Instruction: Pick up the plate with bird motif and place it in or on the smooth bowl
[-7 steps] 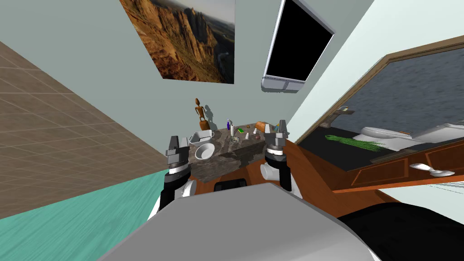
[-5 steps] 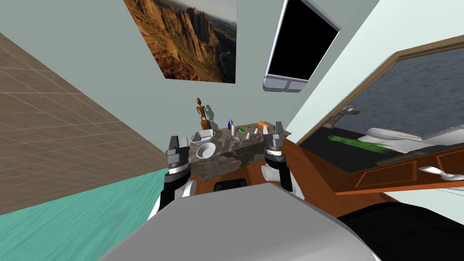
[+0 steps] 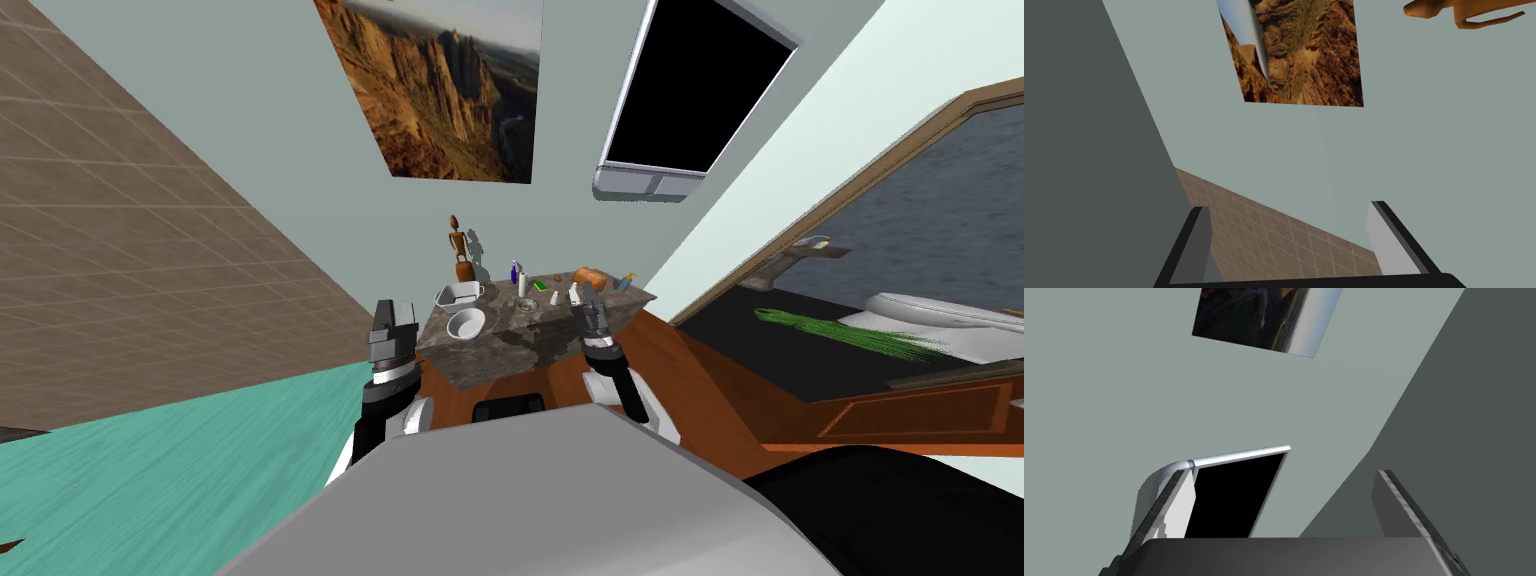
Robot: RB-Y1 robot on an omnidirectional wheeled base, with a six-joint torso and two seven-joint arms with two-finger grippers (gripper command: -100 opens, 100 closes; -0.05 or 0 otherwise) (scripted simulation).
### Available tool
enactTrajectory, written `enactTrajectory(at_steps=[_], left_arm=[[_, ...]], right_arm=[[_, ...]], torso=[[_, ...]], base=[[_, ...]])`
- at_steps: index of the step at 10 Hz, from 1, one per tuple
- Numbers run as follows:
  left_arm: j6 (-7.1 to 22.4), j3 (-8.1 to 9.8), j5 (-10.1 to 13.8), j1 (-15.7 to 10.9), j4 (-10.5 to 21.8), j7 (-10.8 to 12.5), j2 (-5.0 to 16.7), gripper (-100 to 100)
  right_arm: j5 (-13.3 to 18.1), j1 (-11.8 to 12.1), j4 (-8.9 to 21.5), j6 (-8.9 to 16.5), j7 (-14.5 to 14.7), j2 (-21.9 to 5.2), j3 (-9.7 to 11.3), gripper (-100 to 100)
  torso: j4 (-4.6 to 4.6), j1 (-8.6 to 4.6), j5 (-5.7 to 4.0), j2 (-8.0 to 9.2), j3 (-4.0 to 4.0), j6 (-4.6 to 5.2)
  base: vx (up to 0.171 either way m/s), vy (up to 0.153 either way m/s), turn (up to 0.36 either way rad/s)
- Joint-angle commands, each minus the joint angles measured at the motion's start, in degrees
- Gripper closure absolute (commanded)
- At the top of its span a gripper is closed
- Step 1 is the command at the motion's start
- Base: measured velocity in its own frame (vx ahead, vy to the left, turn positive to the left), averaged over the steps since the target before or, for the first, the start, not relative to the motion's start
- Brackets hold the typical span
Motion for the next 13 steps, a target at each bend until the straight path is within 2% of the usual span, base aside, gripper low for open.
enactTrajectory(at_steps=[1, 3, 4, 5, 6, 7, 8, 10, 11, 12, 13], left_arm=[[0.0, 0.0, 0.0, 0.0, 0.0, 0.0, 0.0, 0], [0.0, 0.0, 0.0, 0.0, 0.0, 0.0, 0.0, 0], [0.0, 0.0, 0.0, 0.0, 0.0, 0.0, 0.0, 0], [0.0, 0.01, 0.0, 0.01, 0.0, 0.0, 0.0, 0], [0.0, 0.0, 0.0, 0.0, 0.0, 0.0, 0.0, 0], [0.0, 0.01, 0.0, 0.01, 0.0, 0.0, 0.0, 0], [0.0, 0.0, 0.0, 0.0, 0.0, 0.0, 0.0, 0], [0.0, 0.01, 0.0, 0.01, 0.0, 0.0, 0.0, 0], [0.0, 0.0, 0.0, 0.0, 0.0, 0.0, 0.0, 0], [0.0, 0.01, 0.0, 0.01, 0.0, 0.0, 0.0, 0], [0.0, 0.0, 0.0, 0.0, 0.0, 0.0, 0.0, 0]], right_arm=[[1.13, 1.77, -0.36, 0.27, -0.02, -2.02, 0.34, -100], [5.06, 3.94, 2.61, 0.77, -0.14, -5.69, 0.4, -100], [5.14, 3.94, 2.61, 0.77, -0.14, -6.75, 0.4, -100], [7.38, 5.15, 4.24, 1.03, -0.2, -8.82, 0.45, -100], [7.38, 5.15, 4.24, 1.03, -0.2, -9.17, 0.45, -100], [9.74, 6.43, 5.95, 1.29, -0.26, -11.19, 0.52, -100], [9.74, 6.43, 5.95, 1.29, -0.26, -11.64, 0.52, -100], [13.82, 9.14, 9.59, 1.83, -0.38, -15.65, 0.67, -100], [14.73, 9.14, 9.59, 1.83, -0.38, -16.68, 0.67, -100], [16.92, 10.53, 11.51, 2.12, -0.44, -18.58, 0.74, -100], [17.3, 10.53, 11.51, 2.12, -0.44, -19.22, 0.74, -100]], torso=[[0.0, 0.0, 0.0, 0.0, 0.0, 0.0], [0.0, 0.03, 0.01, -0.04, -0.02, 0.01], [0.01, 0.04, 0.01, 0.03, 0.02, 0.01], [0.0, 0.01, 0.0, -0.05, -0.02, 0.03], [-0.01, 0.05, 0.01, -0.05, -0.03, 0.01], [-0.01, -0.01, 0.01, -0.07, -0.03, 0.05], [0.0, 0.0, 0.0, -0.03, -0.01, 0.01], [0.01, 0.0, 0.0, 0.0, 0.01, 0.05], [0.03, 0.12, 0.02, 0.12, 0.07, 0.0], [0.03, 0.06, 0.02, 0.08, 0.06, 0.06], [0.02, 0.11, 0.03, 0.05, 0.04, 0.02]], base=[[-0.081, 0.026, 0.068], [-0.083, 0.045, 0.208], [-0.071, 0.037, 0.074], [-0.071, 0.051, 0.187], [-0.062, 0.035, 0.079], [-0.082, 0.043, 0.165], [-0.074, 0.036, 0.104], [-0.108, 0.064, 0.264], [-0.098, 0.062, 0.094], [-0.087, 0.076, 0.199], [-0.062, 0.053, 0.094]])
